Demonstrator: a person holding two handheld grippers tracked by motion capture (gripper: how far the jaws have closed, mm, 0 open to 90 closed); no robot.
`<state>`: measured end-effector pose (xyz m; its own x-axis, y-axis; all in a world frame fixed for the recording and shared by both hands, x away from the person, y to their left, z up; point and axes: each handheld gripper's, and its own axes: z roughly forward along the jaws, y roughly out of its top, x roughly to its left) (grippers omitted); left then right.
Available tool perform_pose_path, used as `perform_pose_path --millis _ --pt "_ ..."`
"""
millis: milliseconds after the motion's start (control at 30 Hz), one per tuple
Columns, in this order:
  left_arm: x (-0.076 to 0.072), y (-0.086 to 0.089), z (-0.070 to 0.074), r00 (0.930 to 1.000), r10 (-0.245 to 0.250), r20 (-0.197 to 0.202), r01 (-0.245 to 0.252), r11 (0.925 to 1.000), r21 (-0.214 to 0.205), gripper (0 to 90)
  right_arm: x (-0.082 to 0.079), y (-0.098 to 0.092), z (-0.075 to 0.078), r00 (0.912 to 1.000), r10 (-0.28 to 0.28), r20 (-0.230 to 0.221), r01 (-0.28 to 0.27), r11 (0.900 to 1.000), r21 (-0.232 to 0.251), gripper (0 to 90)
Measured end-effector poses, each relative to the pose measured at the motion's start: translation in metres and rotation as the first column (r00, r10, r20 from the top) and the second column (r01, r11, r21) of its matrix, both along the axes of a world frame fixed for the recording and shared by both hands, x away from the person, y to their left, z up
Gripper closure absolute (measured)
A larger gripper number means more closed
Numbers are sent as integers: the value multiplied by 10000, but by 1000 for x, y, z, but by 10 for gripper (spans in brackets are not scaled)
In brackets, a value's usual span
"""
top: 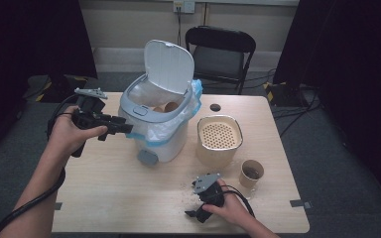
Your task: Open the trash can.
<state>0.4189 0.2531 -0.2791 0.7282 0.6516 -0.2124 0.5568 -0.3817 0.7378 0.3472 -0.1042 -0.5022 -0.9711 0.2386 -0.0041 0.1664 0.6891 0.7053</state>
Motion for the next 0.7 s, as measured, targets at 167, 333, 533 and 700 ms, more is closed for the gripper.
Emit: perform_pose_path --millis 167,333,533,700 --pt "-3 2 -8 9999 152 -32 -152 9999 84 425 0 0 0 10000 -1 2 1 10000 0 0" --pt "-4 2 -17 9999 75 -114 -74 9999 81 352 0 0 0 10000 -2 -1 2 10000 0 0" --pt "-5 -1 -29 9998 -51 -214 50 10000 -46 269 0 0 0 10000 -4 -2 4 10000 1 0" --pt "-5 -2 -37 9997 -207 -113 206 9998 -81 210 0 0 0 10000 -3 -4 3 10000 1 0"
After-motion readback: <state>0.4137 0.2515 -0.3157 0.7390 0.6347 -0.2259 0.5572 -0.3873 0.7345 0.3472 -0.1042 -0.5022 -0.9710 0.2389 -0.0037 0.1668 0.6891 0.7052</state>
